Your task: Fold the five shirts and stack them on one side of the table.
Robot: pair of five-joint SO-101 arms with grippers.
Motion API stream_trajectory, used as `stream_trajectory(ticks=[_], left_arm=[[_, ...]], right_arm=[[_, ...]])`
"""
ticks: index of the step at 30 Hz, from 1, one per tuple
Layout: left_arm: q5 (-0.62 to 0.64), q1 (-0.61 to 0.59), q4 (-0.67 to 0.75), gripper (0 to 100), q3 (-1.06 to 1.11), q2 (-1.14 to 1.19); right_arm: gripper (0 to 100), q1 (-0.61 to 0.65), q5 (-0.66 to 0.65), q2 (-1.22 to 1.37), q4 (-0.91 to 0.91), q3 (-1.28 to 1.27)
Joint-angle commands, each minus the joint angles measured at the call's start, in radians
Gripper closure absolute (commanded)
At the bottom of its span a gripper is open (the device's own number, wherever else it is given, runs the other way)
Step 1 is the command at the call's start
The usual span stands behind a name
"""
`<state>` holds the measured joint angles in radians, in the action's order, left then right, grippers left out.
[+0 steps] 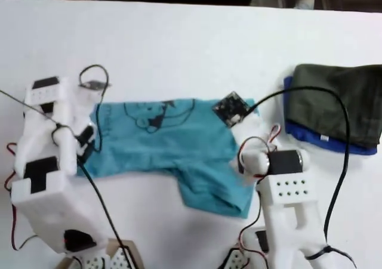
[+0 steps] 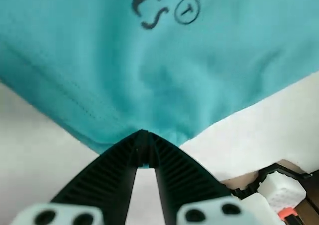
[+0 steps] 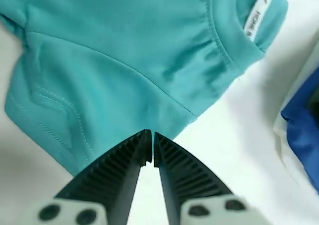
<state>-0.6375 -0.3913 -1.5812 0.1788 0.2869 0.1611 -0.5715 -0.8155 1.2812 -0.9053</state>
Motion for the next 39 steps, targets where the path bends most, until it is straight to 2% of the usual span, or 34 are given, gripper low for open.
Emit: stream_trajectory(ticks=[1,5,11,15,18,29,33,39], left_arm=[[0.014,0.011,0.0,97,0.002,-0.063],[0.015,0.018,-0.018,97,-0.021,-0.064],[0.057,0.084,-0.15,97,-0.166,-0.064],[0.057,0.103,-0.167,97,-0.211,-0.064],[0.055,0.11,-0.161,97,-0.185,-0.055],[-0.003,0.054,-0.023,97,0.117,-0.063],[-0.003,0.005,-0.02,97,0.125,-0.064],[-0.005,-0.008,-0.028,97,0.125,-0.064]], right_arm=[[97.7,-0.022,0.002,-0.035,0.002,0.009],[97.7,-0.024,0.002,-0.035,0.002,0.009],[97.7,-0.024,-0.002,-0.035,0.001,0.009],[97.7,-0.024,-0.002,-0.035,0.001,0.009],[97.7,-0.024,-0.002,-0.038,0.001,0.011],[97.7,-0.024,-0.003,-0.036,0.008,0.121],[97.7,-0.022,-0.003,-0.035,0.028,0.144],[97.7,-0.021,-0.003,-0.035,0.022,0.141]])
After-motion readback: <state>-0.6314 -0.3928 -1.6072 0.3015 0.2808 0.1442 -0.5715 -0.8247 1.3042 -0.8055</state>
